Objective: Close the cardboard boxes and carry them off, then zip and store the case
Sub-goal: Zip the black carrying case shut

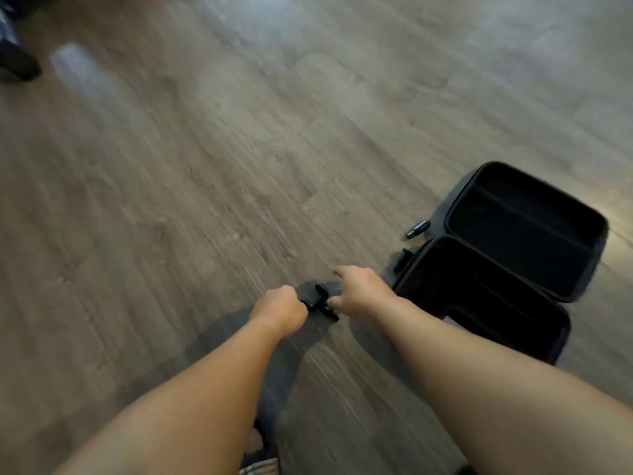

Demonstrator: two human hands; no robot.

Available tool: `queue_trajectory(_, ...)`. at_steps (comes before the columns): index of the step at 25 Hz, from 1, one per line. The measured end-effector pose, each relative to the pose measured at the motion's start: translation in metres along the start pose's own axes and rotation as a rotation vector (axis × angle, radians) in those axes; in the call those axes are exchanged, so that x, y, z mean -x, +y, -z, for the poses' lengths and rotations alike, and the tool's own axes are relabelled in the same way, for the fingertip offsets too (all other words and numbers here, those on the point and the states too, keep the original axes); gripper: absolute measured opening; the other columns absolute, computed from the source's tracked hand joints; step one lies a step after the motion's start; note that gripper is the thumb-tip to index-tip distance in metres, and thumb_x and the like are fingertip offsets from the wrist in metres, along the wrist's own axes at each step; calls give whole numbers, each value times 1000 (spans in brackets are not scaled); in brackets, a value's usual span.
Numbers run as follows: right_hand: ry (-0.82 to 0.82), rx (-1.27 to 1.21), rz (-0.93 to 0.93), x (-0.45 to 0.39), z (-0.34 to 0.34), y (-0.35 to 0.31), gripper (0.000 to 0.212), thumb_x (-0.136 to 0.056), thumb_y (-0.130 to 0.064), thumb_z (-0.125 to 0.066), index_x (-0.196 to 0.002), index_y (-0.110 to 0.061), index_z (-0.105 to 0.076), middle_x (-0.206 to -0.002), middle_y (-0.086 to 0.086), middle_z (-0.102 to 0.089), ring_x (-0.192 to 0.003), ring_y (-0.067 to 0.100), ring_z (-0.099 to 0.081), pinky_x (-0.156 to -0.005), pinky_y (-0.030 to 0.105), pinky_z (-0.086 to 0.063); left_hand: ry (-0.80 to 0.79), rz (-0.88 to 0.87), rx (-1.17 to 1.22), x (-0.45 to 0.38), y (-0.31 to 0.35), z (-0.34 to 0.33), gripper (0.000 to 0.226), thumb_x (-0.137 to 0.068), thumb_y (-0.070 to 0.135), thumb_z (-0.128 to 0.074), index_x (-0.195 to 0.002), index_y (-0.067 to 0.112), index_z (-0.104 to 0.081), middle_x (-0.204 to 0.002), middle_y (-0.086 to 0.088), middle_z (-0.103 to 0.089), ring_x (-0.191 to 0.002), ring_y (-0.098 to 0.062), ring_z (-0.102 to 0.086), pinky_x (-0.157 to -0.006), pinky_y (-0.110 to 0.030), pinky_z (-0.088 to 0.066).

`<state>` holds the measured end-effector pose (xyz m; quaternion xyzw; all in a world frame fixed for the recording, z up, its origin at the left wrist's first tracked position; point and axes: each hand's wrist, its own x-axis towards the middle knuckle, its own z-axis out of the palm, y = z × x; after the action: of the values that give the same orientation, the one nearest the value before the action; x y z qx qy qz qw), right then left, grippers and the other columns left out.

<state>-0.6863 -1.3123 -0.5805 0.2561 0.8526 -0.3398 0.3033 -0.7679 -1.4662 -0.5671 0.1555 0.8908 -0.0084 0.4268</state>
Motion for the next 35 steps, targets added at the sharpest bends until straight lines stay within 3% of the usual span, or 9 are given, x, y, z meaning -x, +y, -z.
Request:
queue_trajectory(5, 62, 33, 82, -31, -32, 2, 26, -90, -21, -68, -114, -18, -59, -107, 1, -47, -102, 26, -56, -78, 35, -47, 120, 41, 162, -23, 1, -23, 12, -92, 20, -58, -93, 9, -58, -97, -13, -62, -87, -31, -63, -66, -34, -50)
queue_trajectory(9, 106, -30, 100, -30, -39, -3, 18, -87, -9, -66, -104, -15, -61, -108, 5, -49, -97, 26, -54, -76, 33, -44, 161, -29, 252, -29, 13, -25, 8, -89, 12, -62, -91, 6, -66, -89, -11, -65, -79, -25, -63, -58, -29, -45)
queue_trajectory(14, 234, -162, 13, -29, -23, -4, 22, -85, -7, -65, -74, -16, -48, -96, 7, -46, -76, 21, -48, -54, 28, -33, 300, -108, 239, -32, 37, -13, 9, -87, 8, -64, -80, 5, -70, -75, -10, -66, -71, -23, -61, -57, -29, -42)
queue_trajectory(22, 688, -367, -144, 10, 50, 48, 11, -89, -13, -62, -85, -10, -52, -99, 9, -47, -85, 26, -51, -73, 32, -40, 469, -501, 209, -29, 149, 9, 23, -85, 11, -62, -65, 5, -52, -68, -10, -56, -67, -24, -49, -56, -30, -29)
queue_trajectory(24, 766, -444, -242, 25, 54, 73, 12, -90, -15, -64, -101, -10, -63, -108, 11, -53, -94, 29, -57, -76, 30, -41, 435, -612, 191, -25, 178, -2, 19, -85, 14, -64, -69, 6, -56, -73, -10, -59, -71, -23, -51, -61, -31, -37)
queue_trajectory(26, 821, -505, -320, 42, 49, 100, 32, -92, -16, -66, -124, -12, -65, -119, 12, -56, -105, 30, -59, -85, 29, -42, 387, -734, 143, -22, 203, -18, 8, -86, 18, -66, -84, 10, -69, -86, -10, -66, -83, -24, -59, -72, -27, -42)
queue_trajectory(29, 823, -537, -419, 64, 33, 132, 44, -94, -14, -65, -138, -15, -60, -132, 13, -53, -116, 29, -58, -94, 27, -41, 340, -838, 65, -16, 223, -48, 18, -88, 19, -67, -103, 12, -73, -102, -9, -70, -98, -25, -64, -84, -32, -49)
queue_trajectory(31, 755, -546, -473, 68, 21, 143, 47, -95, -12, -64, -141, -15, -58, -137, 14, -50, -120, 30, -56, -98, 30, -44, 312, -812, -13, -14, 225, -62, 17, -90, 23, -67, -104, 14, -72, -98, -6, -70, -94, -24, -65, -78, -33, -53)
queue_trajectory(35, 589, -445, -460, 60, 11, 144, 43, -89, -4, -62, -130, -16, -67, -129, 11, -59, -121, 30, -58, -96, 35, -49, 246, -741, -211, -14, 215, -66, 16, -89, 19, -63, -73, 17, -59, -70, -1, -56, -78, -28, -65, -59, -34, -47)
